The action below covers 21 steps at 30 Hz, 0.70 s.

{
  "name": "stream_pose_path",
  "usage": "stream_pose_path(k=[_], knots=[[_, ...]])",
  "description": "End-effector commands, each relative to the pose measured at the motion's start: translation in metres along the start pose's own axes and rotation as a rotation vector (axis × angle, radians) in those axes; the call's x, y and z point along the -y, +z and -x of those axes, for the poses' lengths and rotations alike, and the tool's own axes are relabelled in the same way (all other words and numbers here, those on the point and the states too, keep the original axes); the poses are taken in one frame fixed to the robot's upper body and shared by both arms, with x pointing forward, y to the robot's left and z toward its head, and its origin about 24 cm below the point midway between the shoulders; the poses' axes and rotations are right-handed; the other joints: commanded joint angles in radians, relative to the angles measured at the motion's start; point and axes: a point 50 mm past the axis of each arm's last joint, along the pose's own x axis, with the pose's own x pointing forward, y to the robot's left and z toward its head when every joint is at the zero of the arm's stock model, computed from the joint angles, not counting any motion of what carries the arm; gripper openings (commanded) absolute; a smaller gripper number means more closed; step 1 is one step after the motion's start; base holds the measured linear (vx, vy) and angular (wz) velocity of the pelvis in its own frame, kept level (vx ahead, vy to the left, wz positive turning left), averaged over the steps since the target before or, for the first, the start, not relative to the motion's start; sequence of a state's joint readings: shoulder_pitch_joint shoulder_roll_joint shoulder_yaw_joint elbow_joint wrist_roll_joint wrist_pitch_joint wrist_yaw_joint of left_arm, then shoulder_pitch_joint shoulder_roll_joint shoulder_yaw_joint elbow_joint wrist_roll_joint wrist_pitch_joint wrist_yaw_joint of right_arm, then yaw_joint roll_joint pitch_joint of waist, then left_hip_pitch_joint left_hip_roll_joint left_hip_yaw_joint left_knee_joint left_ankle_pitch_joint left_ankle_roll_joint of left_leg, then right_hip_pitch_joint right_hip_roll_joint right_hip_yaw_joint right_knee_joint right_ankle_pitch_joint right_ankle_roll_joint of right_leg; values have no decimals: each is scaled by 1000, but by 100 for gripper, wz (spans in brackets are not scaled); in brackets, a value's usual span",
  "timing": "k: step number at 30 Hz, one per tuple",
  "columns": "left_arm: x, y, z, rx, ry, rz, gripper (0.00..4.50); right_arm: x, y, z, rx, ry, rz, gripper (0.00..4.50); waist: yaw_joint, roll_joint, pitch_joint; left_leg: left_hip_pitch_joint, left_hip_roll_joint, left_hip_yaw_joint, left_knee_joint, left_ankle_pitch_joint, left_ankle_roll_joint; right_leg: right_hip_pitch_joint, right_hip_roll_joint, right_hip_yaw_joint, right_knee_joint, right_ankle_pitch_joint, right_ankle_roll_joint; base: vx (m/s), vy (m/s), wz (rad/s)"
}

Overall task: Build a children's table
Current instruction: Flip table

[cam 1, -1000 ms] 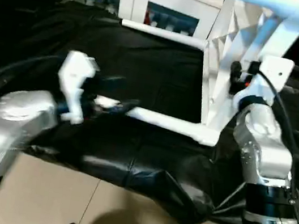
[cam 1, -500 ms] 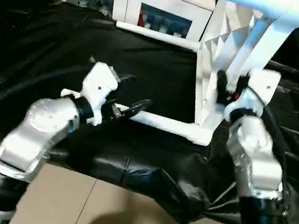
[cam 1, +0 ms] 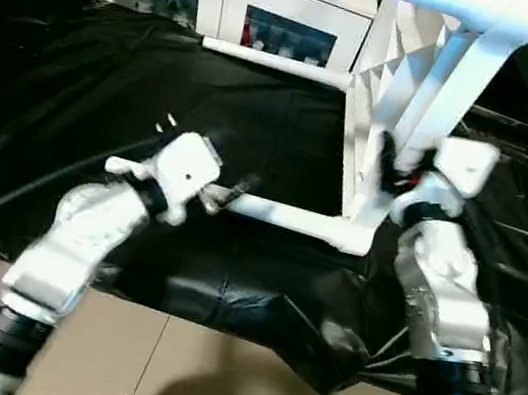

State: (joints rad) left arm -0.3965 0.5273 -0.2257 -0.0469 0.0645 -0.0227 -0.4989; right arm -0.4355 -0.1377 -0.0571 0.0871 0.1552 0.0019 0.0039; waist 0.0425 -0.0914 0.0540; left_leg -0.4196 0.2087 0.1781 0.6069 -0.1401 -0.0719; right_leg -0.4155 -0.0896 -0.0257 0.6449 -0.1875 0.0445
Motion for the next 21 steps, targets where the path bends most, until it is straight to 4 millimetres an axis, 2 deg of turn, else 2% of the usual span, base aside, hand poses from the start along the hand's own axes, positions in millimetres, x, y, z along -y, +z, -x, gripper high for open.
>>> stream_pose_path(k=[1,2,3,6,7,9,11,13,15,16,19,20,21], knots=[[0,4,-4,13,-38,-105,372,7,13,7,95,30,18,322,3,29,-72,45,9,-1,-72,-349,-73,20,-16,19,-84,-228,-76,0,0,0],[-3,5,-4,20,-37,-143,372,8,16,12,129,59,25,322,1,34,-71,41,7,-4,-74,-352,-73,24,-16,19,-80,-224,-79,0,0,0],[-10,9,-4,54,-12,-203,372,8,19,23,177,122,57,322,4,31,-71,41,7,-3,-74,-355,-73,25,-16,19,-84,-225,-78,0,0,0],[-16,14,-4,95,24,-270,372,9,18,38,206,161,85,322,4,34,-71,41,8,-6,-76,-390,-72,24,-16,20,-85,-239,-92,0,0,0],[-18,15,-4,106,39,-286,372,10,17,41,212,160,86,322,3,36,-70,41,7,-7,-77,-412,-70,22,-17,19,-88,-263,-98,0,0,0],[-22,15,-4,113,70,-338,372,11,16,47,234,157,102,322,1,33,-69,41,7,-9,-78,-438,-72,21,-17,19,-88,-295,-103,0,0,0],[-26,15,-5,117,99,-384,372,11,17,49,253,160,116,322,-3,35,-68,39,7,-11,-78,-456,-73,20,-18,18,-92,-323,-95,0,0,0],[-35,22,-5,147,167,-444,372,8,19,52,291,182,144,322,-6,41,-66,43,7,-15,-77,-492,-76,14,-17,18,-97,-375,-89,0,0,0],[-46,31,-6,191,232,-481,372,2,21,55,311,239,156,322,-7,39,-66,44,6,-18,-76,-503,-74,13,-17,18,-98,-384,-91,0,0,0],[-52,37,-6,217,265,-505,388,-3,19,55,297,289,155,322,-7,38,-65,43,6,-18,-76,-508,-71,13,-17,17,-99,-392,-94,0,0,0],[-70,52,-8,260,329,-569,399,-24,1,54,155,469,163,330,-8,40,-64,44,6,-22,-77,-527,-68,13,-15,16,-99,-396,-105,0,0,0],[-74,55,-8,267,351,-602,409,-29,-3,53,136,507,175,330,-10,34,-63,43,5,-21,-77,-526,-67,13,-13,16,-100,-397,-105,0,0,0],[-78,59,-8,278,379,-638,416,-34,-4,52,134,533,188,330,-9,37,-62,44,5,-22,-76,-532,-70,11,-16,16,-100,-411,-104,0,0,0]])
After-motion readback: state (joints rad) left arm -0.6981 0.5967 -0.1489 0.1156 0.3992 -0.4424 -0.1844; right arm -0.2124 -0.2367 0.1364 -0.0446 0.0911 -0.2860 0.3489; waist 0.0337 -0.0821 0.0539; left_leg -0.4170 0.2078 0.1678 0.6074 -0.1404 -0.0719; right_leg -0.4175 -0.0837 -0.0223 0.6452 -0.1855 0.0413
